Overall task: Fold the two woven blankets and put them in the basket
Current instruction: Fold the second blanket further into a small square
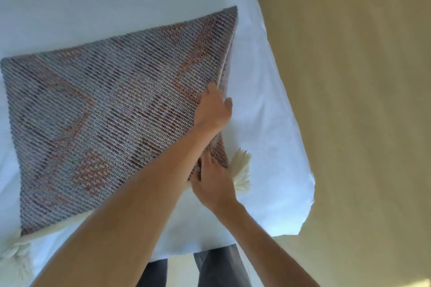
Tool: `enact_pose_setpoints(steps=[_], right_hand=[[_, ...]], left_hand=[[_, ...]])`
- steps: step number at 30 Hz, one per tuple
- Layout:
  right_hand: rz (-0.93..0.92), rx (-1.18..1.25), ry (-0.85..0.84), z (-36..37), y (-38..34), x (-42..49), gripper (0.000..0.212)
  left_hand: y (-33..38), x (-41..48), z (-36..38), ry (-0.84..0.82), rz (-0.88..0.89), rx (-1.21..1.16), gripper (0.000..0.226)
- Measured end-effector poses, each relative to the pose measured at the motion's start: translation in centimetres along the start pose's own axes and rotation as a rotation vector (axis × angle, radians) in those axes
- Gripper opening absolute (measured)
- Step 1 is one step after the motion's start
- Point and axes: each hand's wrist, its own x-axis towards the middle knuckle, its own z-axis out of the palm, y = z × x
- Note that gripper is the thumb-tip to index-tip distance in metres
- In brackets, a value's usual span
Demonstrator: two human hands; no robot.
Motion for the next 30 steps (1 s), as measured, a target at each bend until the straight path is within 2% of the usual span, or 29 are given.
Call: enact_pose_setpoints(steps=[5, 10, 17, 18, 20, 22, 27, 30], right_hand=[[0.011, 0.073, -0.097, 4.8, -5.6, -1.3, 0.009], [0.043, 0.083, -0.069, 9.4, -9.4, -1.2, 0.006], [0.056, 0.041, -0.12, 17.1, -16.5, -2.5, 0.006], [0.059, 0.038, -0.132, 18.3, -17.6, -2.6, 0.006], [0.06, 0.041, -0.166, 20.7, -19.7, -2.7, 0.004], [0.063, 0.052, -0.189, 23.1, -21.8, -2.6, 0.003], [0.092, 0.03, -0.178, 27.8, -25.4, -2.2, 0.006], [0.1, 0.03, -0.183, 29.5, -26.9, -1.9, 0.007]], left_hand=[[-4.8, 0.7, -6.6, 0.166, -0.082, -0.161, 0.025], [-12.2, -0.4, -12.9, 0.255, -0.221, -0.21, 0.001], [-23.4, -2.4, -19.6, 0.226, -0.314, -0.241, 0.006], [-24.9, -2.7, -20.4, 0.226, -0.322, -0.233, 0.009], [-28.0, -3.0, -21.9, 0.236, -0.341, -0.226, 0.029], [-31.0, -3.4, -23.3, 0.245, -0.35, -0.22, 0.035], [-37.2, -4.4, -26.5, 0.235, -0.353, -0.177, 0.017], [-39.5, -4.1, -27.7, 0.235, -0.355, -0.166, 0.02]])
